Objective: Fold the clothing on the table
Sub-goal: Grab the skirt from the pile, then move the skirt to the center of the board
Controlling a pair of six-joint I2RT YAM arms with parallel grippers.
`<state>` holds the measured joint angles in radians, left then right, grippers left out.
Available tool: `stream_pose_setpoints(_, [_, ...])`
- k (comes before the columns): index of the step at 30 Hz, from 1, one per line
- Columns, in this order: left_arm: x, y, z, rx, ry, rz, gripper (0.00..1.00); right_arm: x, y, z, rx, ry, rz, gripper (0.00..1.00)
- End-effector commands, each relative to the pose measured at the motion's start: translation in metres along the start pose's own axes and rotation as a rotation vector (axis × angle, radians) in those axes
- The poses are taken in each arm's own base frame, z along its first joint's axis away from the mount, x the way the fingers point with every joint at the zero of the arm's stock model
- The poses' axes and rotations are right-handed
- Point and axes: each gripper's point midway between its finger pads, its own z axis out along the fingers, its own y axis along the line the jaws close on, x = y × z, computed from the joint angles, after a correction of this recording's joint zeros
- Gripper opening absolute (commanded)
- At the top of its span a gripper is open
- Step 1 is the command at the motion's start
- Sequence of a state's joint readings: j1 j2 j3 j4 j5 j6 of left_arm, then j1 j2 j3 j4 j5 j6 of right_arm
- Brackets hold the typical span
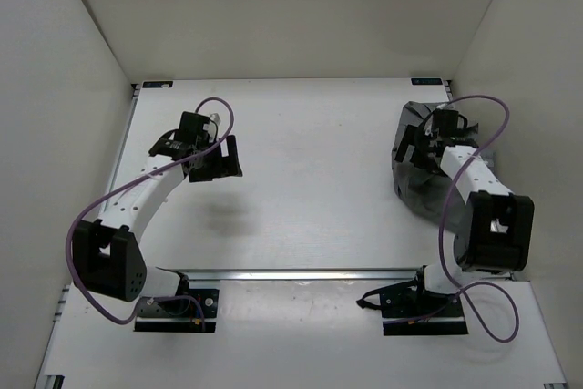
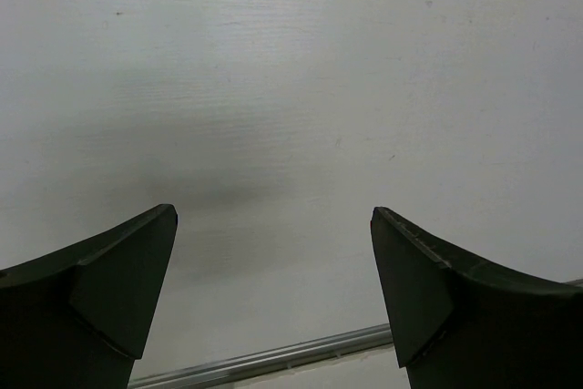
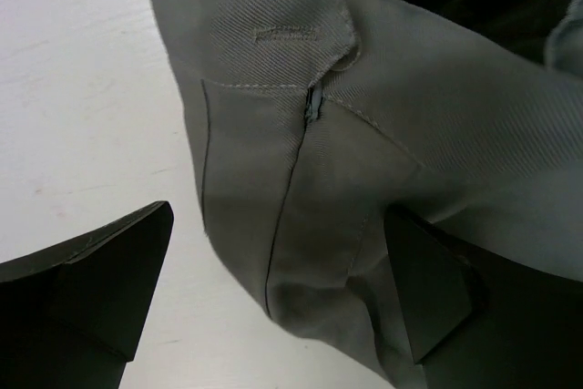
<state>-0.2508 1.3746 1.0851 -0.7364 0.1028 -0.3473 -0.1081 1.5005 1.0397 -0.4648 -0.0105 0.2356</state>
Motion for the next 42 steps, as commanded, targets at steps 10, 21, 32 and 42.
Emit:
stream_pose_setpoints(10, [-0.004,-0.003,-0.006,0.051,-0.012,0.029,0.99,-0.04,-0.008,0.03,0.068,-0.059,0.04,0.11])
stream_pose_setpoints(21, [-0.035,-0.01,0.017,0.099,-0.011,0.041,0.99,-0.144,0.282,-0.067,-0.656,-0.203,-0.441,0.0])
stream_pose_setpoints(32, [-0.14,-0.027,-0.091,0.089,-0.396,0.041,0.99,-0.187,0.274,-0.268,-0.932,-0.693,-0.324,0.0])
stream_pose_setpoints(42, [-0.115,-0.053,-0.126,0.22,-0.471,0.025,0.99,0.016,0.177,-0.061,-0.68,-0.016,-0.193,0.0])
